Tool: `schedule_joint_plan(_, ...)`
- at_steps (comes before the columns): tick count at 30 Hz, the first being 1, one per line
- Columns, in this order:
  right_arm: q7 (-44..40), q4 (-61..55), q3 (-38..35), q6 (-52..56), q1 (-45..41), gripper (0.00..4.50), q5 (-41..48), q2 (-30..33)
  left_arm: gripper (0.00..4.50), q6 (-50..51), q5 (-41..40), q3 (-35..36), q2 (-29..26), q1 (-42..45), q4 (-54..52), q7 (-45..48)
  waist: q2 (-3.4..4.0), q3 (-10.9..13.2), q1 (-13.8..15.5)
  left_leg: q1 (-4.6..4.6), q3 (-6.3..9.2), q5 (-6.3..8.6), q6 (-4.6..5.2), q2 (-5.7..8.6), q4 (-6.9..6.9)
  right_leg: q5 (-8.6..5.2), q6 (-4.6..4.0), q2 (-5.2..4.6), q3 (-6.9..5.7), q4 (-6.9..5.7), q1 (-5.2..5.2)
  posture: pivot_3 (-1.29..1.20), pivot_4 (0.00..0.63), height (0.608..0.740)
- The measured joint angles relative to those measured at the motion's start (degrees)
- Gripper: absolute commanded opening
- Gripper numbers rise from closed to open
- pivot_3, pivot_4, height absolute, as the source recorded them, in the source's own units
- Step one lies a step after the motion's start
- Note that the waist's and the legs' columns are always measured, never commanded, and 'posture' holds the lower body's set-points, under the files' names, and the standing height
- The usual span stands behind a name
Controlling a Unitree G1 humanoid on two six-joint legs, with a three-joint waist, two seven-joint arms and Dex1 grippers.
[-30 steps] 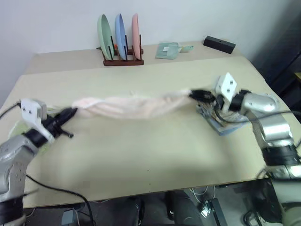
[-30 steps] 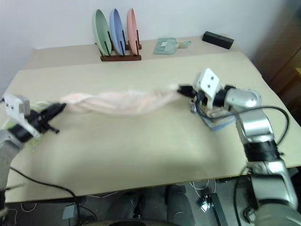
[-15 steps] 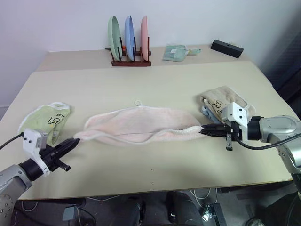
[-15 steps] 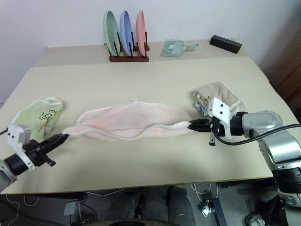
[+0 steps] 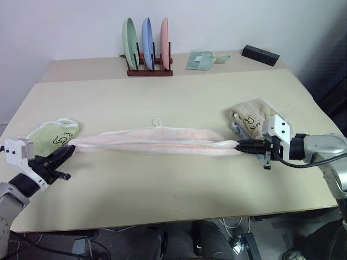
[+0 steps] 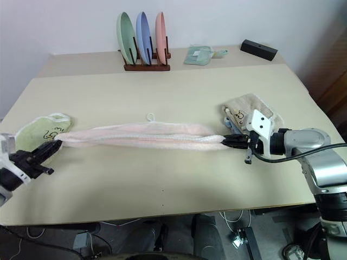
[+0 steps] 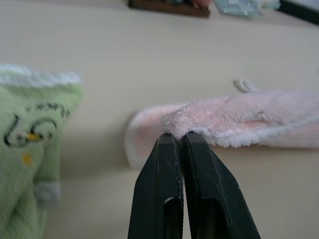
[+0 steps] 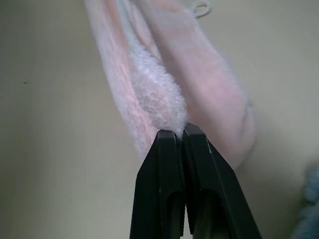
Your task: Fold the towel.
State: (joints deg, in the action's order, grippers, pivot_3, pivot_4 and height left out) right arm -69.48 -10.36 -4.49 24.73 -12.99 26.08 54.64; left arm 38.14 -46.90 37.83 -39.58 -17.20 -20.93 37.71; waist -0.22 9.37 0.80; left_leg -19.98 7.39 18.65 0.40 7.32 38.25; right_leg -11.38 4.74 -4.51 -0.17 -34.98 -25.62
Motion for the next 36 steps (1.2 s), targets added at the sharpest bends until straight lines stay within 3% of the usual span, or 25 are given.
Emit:
schedule_joint_plan(3, -1.8, -0.8, -0.1, 0.8, 2.6, 0.0, 0.1, 1.7, 0.07, 1.6, 0.1, -0.2, -1.6, -7.1, -1.8, 4.2, 0.0, 0.0, 0.0, 0.0, -0.06, 0.05, 0.08, 0.0, 0.0, -0.01, 0.01, -0.01, 0.02, 0.02, 0.0, 0.0, 0.15, 0.74)
schedule_joint_plan(8, -1.3, -0.1, -0.1, 0.2, 0.6, 0.0, -0.5, 1.4, 0.07, 0.8, 2.9, -1.0, -4.0, -11.1, -2.2, 7.9, 0.02, 0.0, 0.1, 0.05, -0.06, 0.2, 0.35, -0.01, 0.0, -0.03, -0.01, -0.01, 0.01, 0.0, 0.05, 0.0, 0.15, 0.74)
schedule_joint_plan(14, 1.3, 4.2, 1.4, -2.7, -4.7, 0.0, -3.7, -1.1, 0.07, 0.0, 2.9, -1.1, -2.3, -2.5, -0.3, 5.7, -0.02, 0.0, 0.1, 0.05, -0.02, 0.05, 0.07, -0.01, 0.0, -0.01, 0.01, -0.01, -0.03, 0.02, 0.06, 0.0, 0.15, 0.74)
schedule_joint_plan(24, 5.3, 22.0, 7.3, -13.3, -14.3, 0.0, -13.6, -7.8, 0.07, -0.2, 5.3, -6.6, 1.2, 13.4, 9.9, -1.2, -0.01, 0.0, -0.1, 0.08, -0.03, -0.01, -0.03, 0.0, -0.02, 0.0, 0.01, 0.0, -0.02, -0.03, 0.03, 0.0, 0.15, 0.74)
schedule_joint_plan(36, 7.1, 33.0, 9.3, -20.3, -19.1, 0.0, -18.6, -12.0, 0.07, -1.5, 10.2, -12.3, 1.3, 19.9, 19.9, -0.4, -0.01, 0.0, -0.1, 0.08, -0.02, -0.02, -0.04, 0.01, -0.02, 0.01, 0.01, 0.01, -0.01, -0.04, 0.01, 0.0, 0.15, 0.74)
